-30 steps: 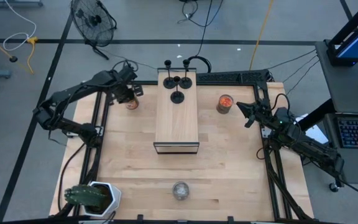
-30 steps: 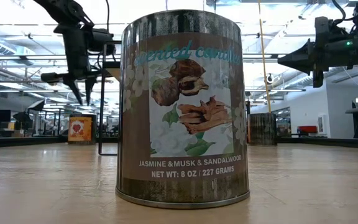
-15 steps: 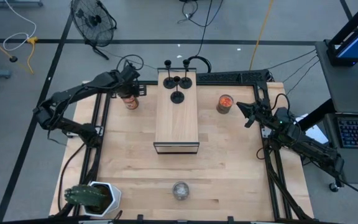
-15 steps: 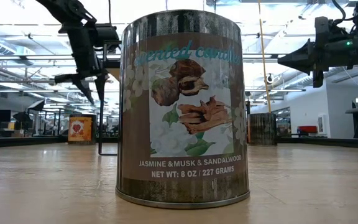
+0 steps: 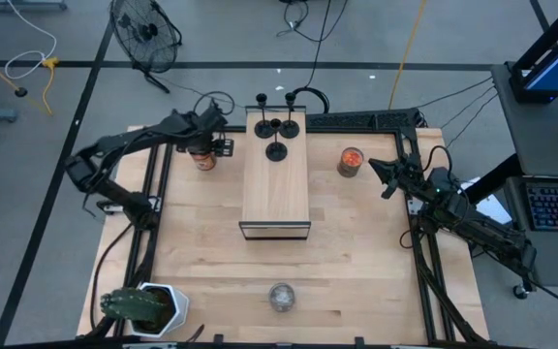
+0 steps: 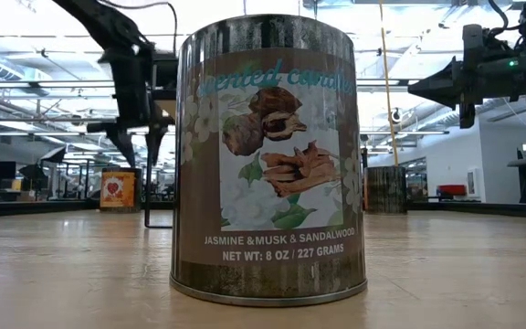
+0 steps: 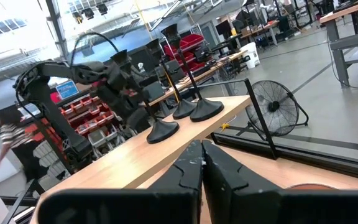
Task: Pick & Place candle stick holders
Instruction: Put the left orange scented candle on the shelf
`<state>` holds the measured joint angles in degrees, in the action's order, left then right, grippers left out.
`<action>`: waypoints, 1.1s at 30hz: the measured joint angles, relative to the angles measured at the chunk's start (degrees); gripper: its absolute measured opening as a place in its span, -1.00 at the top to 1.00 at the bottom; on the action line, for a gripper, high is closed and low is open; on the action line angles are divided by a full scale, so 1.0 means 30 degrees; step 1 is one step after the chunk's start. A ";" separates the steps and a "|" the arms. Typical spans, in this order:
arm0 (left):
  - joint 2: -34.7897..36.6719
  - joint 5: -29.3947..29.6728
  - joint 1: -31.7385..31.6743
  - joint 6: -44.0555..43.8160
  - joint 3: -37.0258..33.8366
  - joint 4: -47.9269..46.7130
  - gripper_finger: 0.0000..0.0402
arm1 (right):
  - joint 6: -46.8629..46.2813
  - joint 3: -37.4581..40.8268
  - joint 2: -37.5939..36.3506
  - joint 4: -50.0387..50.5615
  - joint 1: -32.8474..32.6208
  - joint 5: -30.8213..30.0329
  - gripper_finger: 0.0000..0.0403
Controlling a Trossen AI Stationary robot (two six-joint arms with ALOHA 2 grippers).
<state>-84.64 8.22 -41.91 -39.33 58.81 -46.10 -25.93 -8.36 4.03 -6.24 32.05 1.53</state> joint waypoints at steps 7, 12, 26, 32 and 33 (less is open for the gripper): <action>-0.1425 0.0156 0.0025 0.0073 0.0010 -0.0179 -0.05 | -0.0350 0.0000 0.0000 -0.0007 0.0000 0.0003 1.00; -0.1755 0.0362 0.0161 0.0072 0.0079 -0.0140 -0.05 | -0.0342 0.0000 0.0000 -0.0007 -0.0003 0.0003 1.00; -0.1784 0.0623 0.0516 -0.0453 0.0050 -0.0285 0.82 | -0.0284 0.0000 0.0000 -0.0007 0.0000 0.0003 1.00; -0.1792 0.0574 0.0597 -0.0638 0.0050 -0.0173 0.97 | -0.0284 0.0000 0.0000 -0.0007 -0.0007 0.0003 1.00; -0.1792 0.0573 0.0653 -0.0643 0.0050 -0.0179 0.97 | -0.0284 0.0000 0.0000 -0.0007 -0.0001 0.0003 1.00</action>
<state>-90.02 9.93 -39.95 -41.25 58.96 -46.64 -26.79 -8.36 4.03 -6.26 32.05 1.54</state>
